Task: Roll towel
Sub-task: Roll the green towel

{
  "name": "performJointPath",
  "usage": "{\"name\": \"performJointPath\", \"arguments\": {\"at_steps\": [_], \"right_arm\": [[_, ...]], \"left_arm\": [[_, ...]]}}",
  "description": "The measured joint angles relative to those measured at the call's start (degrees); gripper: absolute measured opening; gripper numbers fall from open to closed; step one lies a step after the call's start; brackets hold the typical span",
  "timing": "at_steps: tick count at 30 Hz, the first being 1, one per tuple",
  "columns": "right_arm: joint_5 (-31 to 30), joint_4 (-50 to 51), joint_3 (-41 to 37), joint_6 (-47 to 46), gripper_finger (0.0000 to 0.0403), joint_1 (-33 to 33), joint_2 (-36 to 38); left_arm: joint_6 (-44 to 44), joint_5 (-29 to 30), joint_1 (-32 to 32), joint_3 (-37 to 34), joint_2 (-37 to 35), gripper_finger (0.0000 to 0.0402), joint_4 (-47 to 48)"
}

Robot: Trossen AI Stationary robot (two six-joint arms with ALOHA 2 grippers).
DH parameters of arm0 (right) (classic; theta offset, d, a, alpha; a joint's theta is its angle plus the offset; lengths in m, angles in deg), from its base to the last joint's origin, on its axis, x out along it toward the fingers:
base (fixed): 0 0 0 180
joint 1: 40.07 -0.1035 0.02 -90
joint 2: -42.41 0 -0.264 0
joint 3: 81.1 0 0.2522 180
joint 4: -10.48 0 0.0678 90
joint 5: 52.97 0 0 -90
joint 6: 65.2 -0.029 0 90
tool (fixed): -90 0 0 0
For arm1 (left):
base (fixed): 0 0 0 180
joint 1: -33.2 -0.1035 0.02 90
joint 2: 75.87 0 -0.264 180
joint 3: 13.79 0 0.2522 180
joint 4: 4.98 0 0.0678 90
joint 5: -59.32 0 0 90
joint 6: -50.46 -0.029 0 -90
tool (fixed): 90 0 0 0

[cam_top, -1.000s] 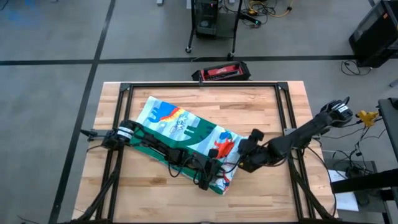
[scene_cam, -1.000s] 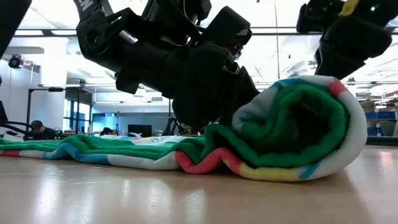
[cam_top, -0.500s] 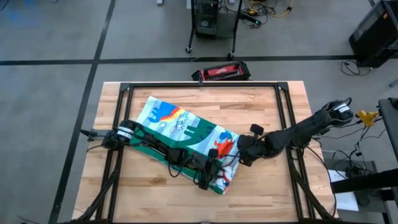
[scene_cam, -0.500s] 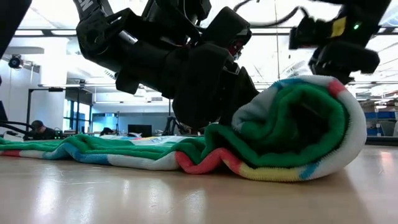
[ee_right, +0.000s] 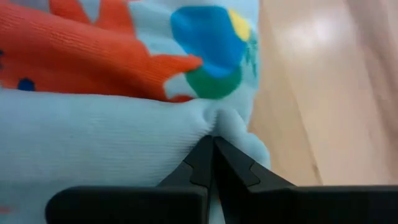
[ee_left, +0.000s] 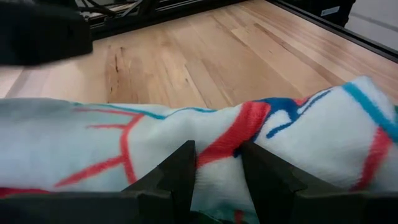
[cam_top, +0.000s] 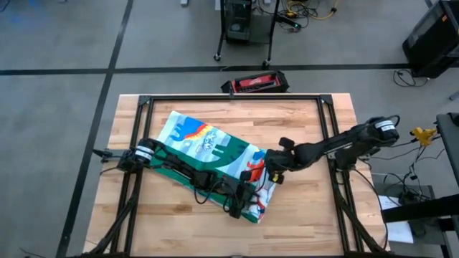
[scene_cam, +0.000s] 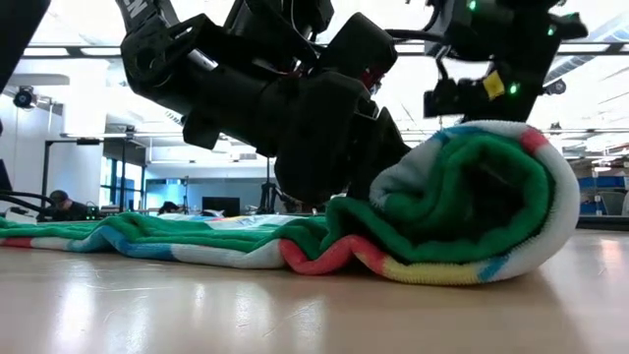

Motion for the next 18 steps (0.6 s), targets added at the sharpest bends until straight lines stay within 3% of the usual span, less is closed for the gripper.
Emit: {"name": "performJointPath", "arguments": {"at_steps": [8, 12, 18], "right_arm": [[-0.26, 0.69, -1.33, -2.75, 0.0, -1.14, 0.38], [-0.11, 1.38, -1.78, -4.34, 0.0, -2.51, 1.71], [0.06, 4.92, -1.92, -7.96, 0.0, -6.04, 2.21]], "left_arm": [[-0.46, 0.18, 0.0, 0.0, 0.04, 0.0119, -0.64], [-0.3, 1.31, 0.46, 0.04, 2.54, 0.0119, -6.0], [1.59, 0.55, 1.27, 5.47, 7.65, 0.0119, -7.76]]}}
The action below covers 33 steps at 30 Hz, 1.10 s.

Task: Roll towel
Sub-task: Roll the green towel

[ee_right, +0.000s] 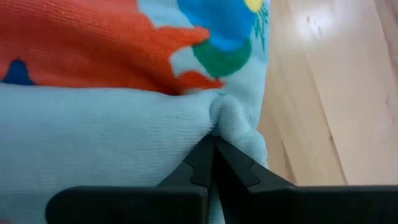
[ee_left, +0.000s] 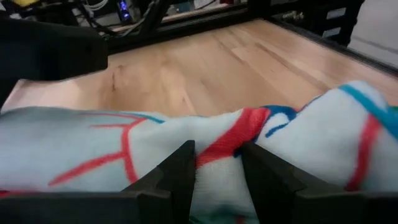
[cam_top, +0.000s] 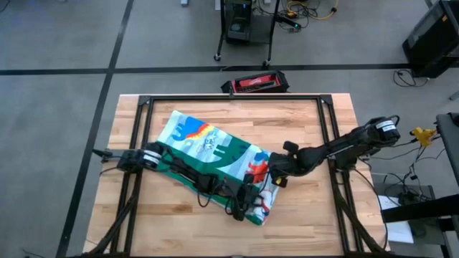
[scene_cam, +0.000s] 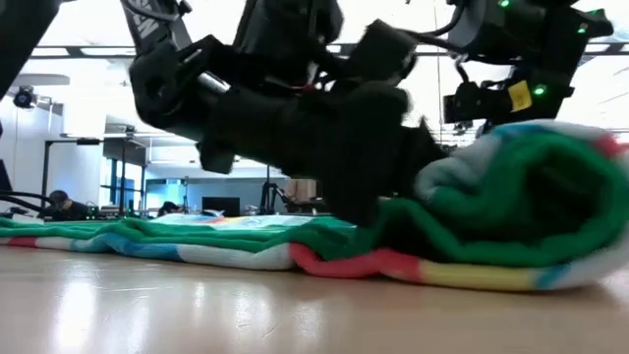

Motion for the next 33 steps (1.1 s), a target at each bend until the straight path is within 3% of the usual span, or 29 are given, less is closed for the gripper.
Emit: {"name": "performJointPath", "arguments": {"at_steps": [14, 25, 33], "right_arm": [[-0.17, 8.18, -0.78, -13.05, 0.0, -14.18, 3.34], [-4.81, 8.88, -0.82, -18.55, 0.0, -21.62, 10.35], [-11.69, 9.11, -0.77, -19.07, 0.0, -23.9, 13.28]], "left_arm": [[3.67, -2.56, 0.17, 12.82, 6.94, 0.0119, 5.02], [2.55, -2.76, 0.06, 13.41, 6.38, 0.0119, 7.98], [1.61, -2.59, -0.17, 13.35, 5.37, 0.0119, 10.11]]}}
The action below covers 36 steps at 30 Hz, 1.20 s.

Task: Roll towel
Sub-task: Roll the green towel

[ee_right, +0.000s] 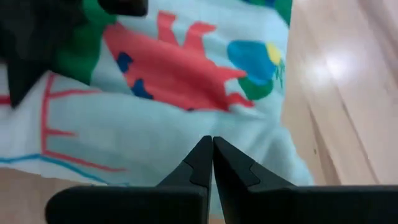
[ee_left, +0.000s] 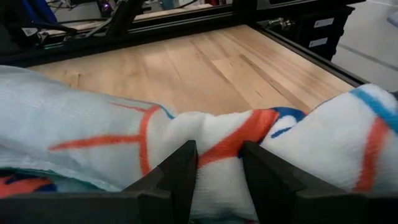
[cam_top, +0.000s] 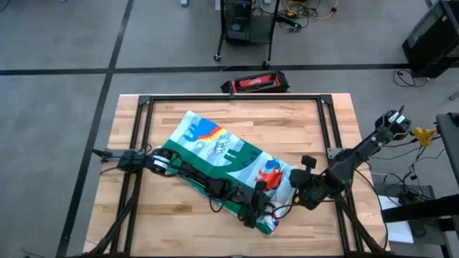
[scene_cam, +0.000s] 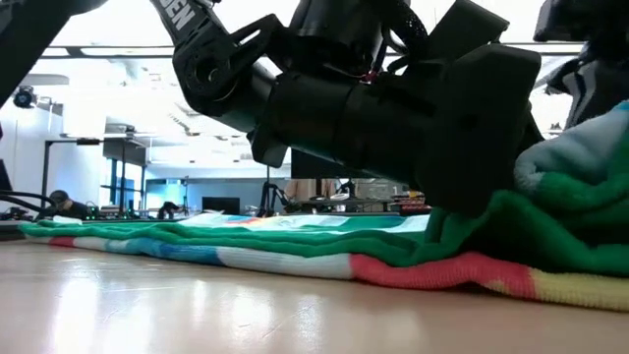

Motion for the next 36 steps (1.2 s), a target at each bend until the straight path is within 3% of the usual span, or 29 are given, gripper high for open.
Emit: {"name": "performJointPath", "arguments": {"at_steps": [5, 20, 29, 36], "right_arm": [[-0.78, -0.2, 0.01, 3.12, 0.0, 2.92, -0.43], [7.96, -3.65, -6.69, 8.15, 0.0, 16.68, -4.17], [8.51, -1.61, -7.23, 7.82, 0.0, 16.62, -1.44], [1.25, 1.12, -3.1, 6.9, 0.0, 10.64, 2.56]], "left_arm": [[0.0, -0.08, -0.02, 0.0, -0.01, 0.0119, 0.04], [0.26, -0.16, -0.11, -0.02, -0.07, 0.0119, 0.07], [0.57, -0.19, -0.11, -0.02, -0.08, 0.0119, 0.13], [1.18, -0.27, -0.11, -0.02, -0.11, 0.0119, 0.22]]}}
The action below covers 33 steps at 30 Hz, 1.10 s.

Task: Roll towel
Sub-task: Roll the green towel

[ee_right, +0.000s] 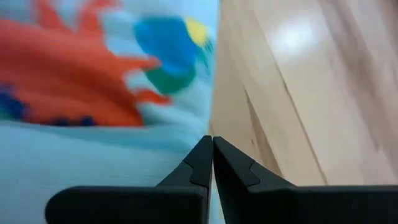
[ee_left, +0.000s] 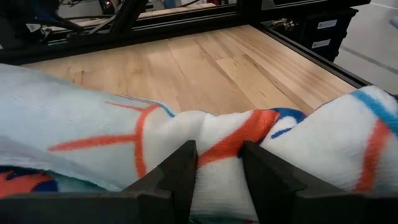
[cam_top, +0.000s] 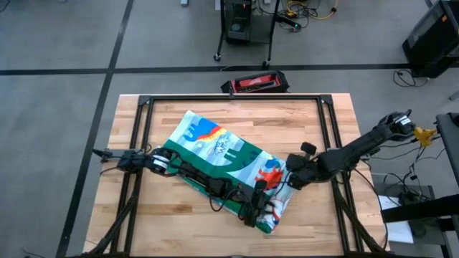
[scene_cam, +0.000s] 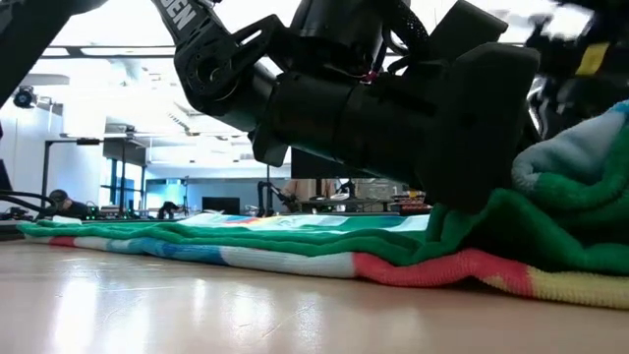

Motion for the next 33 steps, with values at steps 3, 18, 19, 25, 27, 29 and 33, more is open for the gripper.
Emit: {"name": "performJointPath", "arguments": {"at_steps": [3, 18, 19, 25, 27, 29, 33], "right_arm": [[-1.69, -1.27, 0.33, -1.24, 0.0, -3.15, -0.08], [17.76, -8.11, 0.33, 10.38, 0.0, 12.73, -8.53], [19.06, -8.14, 0.47, 11.28, 0.0, 13.86, -9.25], [24.61, -5.69, 1.59, 13.76, 0.0, 18.67, -11.38], [24.56, -4.32, 1.82, 14.41, 0.0, 19.93, -11.42], [24.64, -3.21, 1.85, 14.99, 0.0, 20.96, -11.5], [25.32, -0.26, 2.16, 17.34, 0.0, 22.91, -11.5]], "left_arm": [[0.07, -0.02, 0.0, 0.0, 0.0, 0.0119, 0.0], [0.37, -0.15, -0.04, -0.02, 0.0, 0.0119, -0.05], [0.37, -0.15, -0.04, -0.02, 0.0, 0.0119, -0.05], [0.37, -0.14, -0.04, -0.02, 0.0, 0.0119, -0.05], [0.23, -0.13, -0.04, -0.02, -0.03, 0.0119, 0.17], [-0.11, -0.11, -0.02, 0.0, -0.07, 0.0119, 0.58], [-0.09, -0.09, 0.0, 0.02, -0.07, 0.0119, 0.76]]}}
